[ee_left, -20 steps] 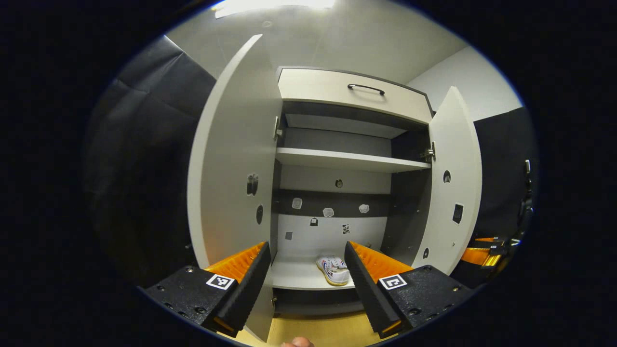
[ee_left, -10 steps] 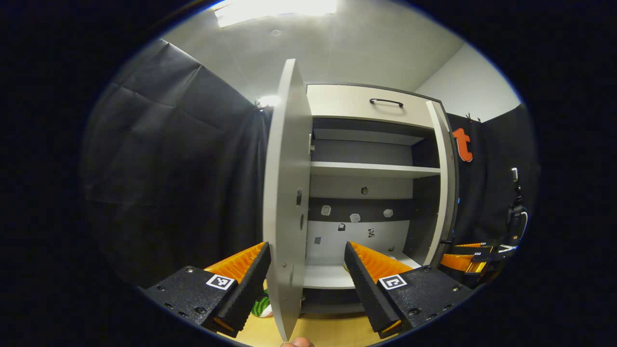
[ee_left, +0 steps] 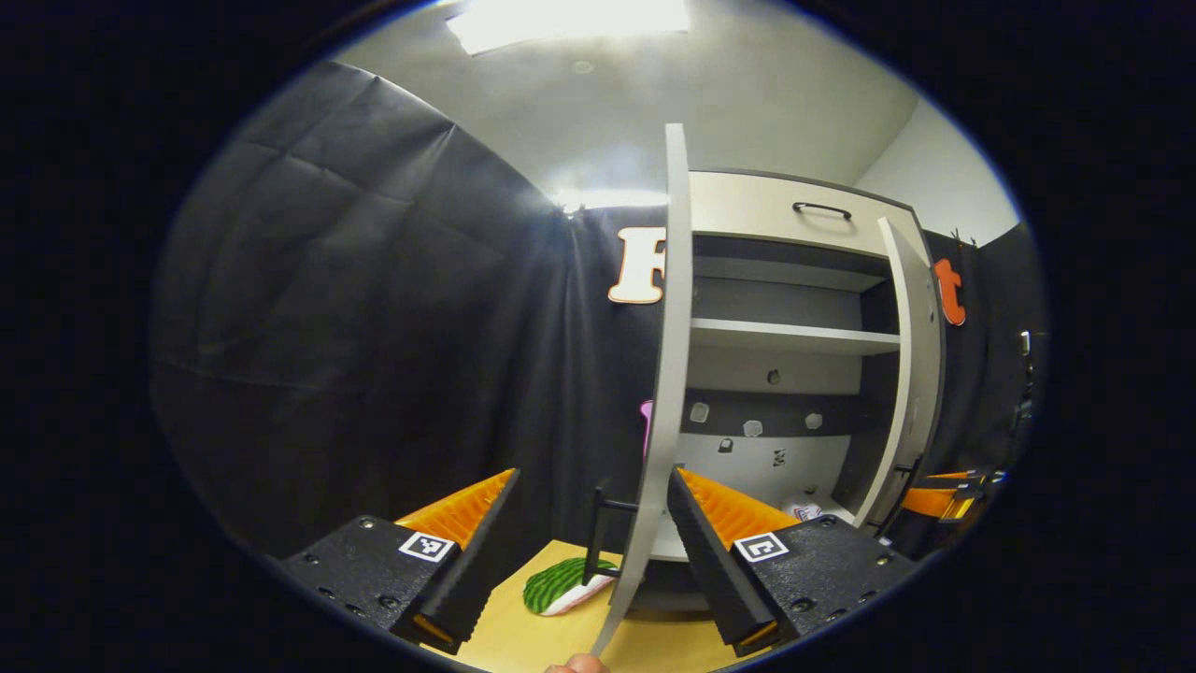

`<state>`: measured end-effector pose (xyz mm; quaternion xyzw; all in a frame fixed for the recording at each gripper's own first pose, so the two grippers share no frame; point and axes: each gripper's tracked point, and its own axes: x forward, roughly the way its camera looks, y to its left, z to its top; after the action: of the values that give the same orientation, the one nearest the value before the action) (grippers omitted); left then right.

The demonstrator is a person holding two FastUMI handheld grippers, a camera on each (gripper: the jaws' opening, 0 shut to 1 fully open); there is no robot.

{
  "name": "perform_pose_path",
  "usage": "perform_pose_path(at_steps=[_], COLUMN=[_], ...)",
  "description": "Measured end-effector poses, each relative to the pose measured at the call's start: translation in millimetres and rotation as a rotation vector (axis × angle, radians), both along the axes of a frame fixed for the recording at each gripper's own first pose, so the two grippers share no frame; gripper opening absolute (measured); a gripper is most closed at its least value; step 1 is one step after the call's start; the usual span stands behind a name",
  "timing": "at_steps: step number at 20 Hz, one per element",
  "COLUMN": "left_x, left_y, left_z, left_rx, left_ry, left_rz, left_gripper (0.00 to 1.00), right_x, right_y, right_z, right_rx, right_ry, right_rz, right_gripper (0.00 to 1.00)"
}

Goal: Grab one shoe with the right hand and put it into the shoe cabinet, grab the other shoe with the left hand and put it into the shoe cabinet; then close the right door with the right hand and the left door with the left hand.

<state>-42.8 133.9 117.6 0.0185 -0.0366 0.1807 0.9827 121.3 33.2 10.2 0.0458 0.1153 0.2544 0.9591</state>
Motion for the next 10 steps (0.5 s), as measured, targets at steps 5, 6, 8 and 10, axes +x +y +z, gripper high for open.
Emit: perform_pose_path(at_steps=[5, 6, 8, 10], left_x=[5.3, 6.6, 13.2, 20.5], left_y=[23.5, 26.1, 27.1, 26.8], left_z=[-17.2, -20.9, -27.4, -35.3], left_rx=[-0.018, -0.024, -0.034, -0.040], left_ry=[0.030, 0.037, 0.049, 0.058], left_rz=[0.039, 0.034, 0.023, 0.012], left_gripper=[0.93, 0.93, 0.93, 0.93], right_x=[-0.7, -1.4, -0.4, 0.4], right_y=[-13.0, -16.1, -20.5, -23.4], right_z=[7.5, 7.1, 7.5, 6.8], right_rx=[0.000, -0.003, -0.002, -0.003], right_ry=[-0.018, -0.020, -0.021, -0.018], right_rz=[-0.041, -0.050, -0.065, -0.077], right_gripper=[0.63, 0.63, 0.63, 0.63])
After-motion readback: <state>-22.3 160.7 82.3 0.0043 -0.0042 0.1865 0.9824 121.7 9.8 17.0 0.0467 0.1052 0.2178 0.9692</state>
